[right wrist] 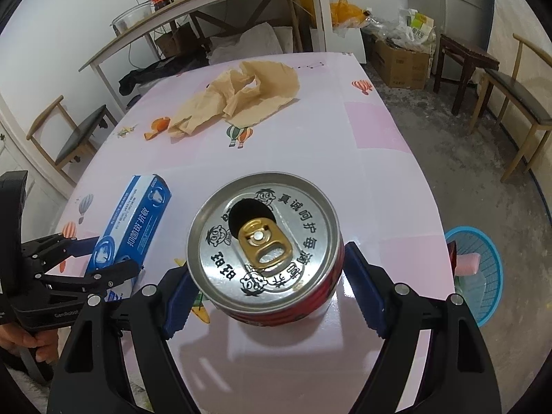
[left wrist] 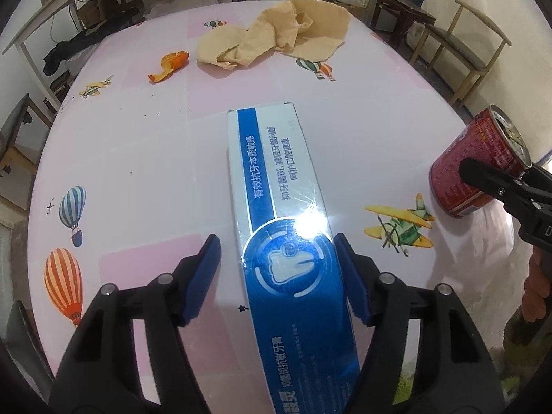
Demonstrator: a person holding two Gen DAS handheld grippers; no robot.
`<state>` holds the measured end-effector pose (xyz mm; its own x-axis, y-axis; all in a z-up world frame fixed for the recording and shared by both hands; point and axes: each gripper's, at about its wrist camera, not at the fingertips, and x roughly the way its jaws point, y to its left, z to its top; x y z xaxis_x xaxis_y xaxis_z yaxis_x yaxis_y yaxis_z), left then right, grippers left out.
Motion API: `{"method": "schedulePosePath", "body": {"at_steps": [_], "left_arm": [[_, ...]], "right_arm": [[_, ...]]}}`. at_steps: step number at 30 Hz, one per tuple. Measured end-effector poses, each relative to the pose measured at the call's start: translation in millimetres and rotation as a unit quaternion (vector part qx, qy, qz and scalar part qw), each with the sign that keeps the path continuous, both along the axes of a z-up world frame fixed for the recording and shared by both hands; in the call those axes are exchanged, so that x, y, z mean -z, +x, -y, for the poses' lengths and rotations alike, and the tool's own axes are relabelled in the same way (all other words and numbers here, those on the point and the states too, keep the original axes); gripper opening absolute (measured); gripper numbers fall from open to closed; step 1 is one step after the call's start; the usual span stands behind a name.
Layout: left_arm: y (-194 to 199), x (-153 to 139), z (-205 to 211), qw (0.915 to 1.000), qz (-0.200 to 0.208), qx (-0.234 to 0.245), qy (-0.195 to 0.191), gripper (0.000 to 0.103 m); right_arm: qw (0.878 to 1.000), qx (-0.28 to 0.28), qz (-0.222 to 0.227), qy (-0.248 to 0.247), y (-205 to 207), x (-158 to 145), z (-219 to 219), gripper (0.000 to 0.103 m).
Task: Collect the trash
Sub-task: 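Grasp the toothpaste box with the left tool while the right tool holds the can, then carry the box and can over the wastebasket and open the left tool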
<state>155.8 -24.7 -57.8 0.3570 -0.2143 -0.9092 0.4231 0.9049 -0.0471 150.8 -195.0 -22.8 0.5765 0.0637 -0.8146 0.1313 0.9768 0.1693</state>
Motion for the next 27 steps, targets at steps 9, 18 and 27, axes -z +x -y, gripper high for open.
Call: {"method": "schedulePosePath", "body": {"at_steps": [9,18,27], "left_arm": [[0.0,3.9,-2.1,0.9999,-0.002,-0.01,0.008,0.053],[-0.6,3.3,-2.8,0.9999,0.0,-0.012,0.01,0.046],[-0.6,3.2,-2.2,0.9999,0.0,-0.013,0.011,0.045]], "right_arm": [[1.0,0.001,-0.004,-0.026,1.4,1.4,-2.8,0.077],[0.999,0.003,0.001,-0.032,0.7,-2.3,-2.5,0.075],[0.999,0.0,0.001,-0.034,-0.7,-3.8,-5.0,0.069]]}}
